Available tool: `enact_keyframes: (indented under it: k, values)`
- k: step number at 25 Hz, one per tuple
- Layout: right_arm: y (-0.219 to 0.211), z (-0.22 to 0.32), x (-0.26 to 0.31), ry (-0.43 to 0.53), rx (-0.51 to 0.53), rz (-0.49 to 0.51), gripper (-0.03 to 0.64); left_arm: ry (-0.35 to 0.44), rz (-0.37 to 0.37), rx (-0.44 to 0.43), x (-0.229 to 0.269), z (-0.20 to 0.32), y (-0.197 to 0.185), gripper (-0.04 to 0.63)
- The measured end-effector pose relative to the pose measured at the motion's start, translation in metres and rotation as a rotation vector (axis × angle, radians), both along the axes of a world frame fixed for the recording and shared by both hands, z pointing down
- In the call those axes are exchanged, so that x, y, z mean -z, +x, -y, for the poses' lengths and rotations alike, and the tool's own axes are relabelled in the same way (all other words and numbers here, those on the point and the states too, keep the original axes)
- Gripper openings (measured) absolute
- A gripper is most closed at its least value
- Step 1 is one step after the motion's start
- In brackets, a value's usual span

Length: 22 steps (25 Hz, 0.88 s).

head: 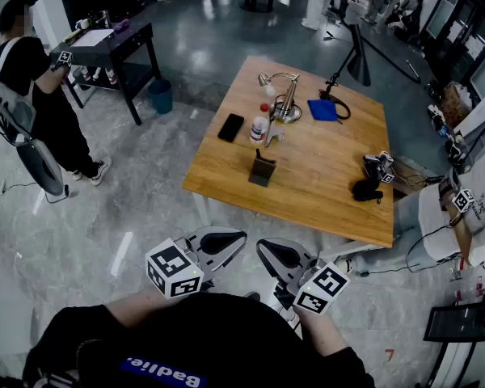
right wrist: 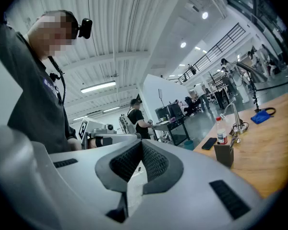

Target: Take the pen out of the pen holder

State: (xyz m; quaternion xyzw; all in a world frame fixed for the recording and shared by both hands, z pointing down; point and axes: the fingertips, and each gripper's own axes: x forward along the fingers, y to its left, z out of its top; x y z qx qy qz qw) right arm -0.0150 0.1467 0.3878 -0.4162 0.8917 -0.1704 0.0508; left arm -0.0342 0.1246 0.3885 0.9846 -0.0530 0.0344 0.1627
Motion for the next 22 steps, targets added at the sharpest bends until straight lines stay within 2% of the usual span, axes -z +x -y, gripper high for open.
enact_keyframes:
  k: [11,16,22]
  values:
    - [0.005,0.0,-0.004,-0.013,0.011,0.006,0.003,0.009,0.015,-0.002,-0.002,0.0,0.008,0.008]
    - [0.007,0.003,0.0,0.01,0.031,0.013,0.003,0.01,0.022,0.002,-0.005,0.003,0.014,0.008]
    - [0.024,0.004,0.0,0.018,0.058,-0.006,0.003,0.037,0.027,0.024,-0.002,0.002,0.032,0.008]
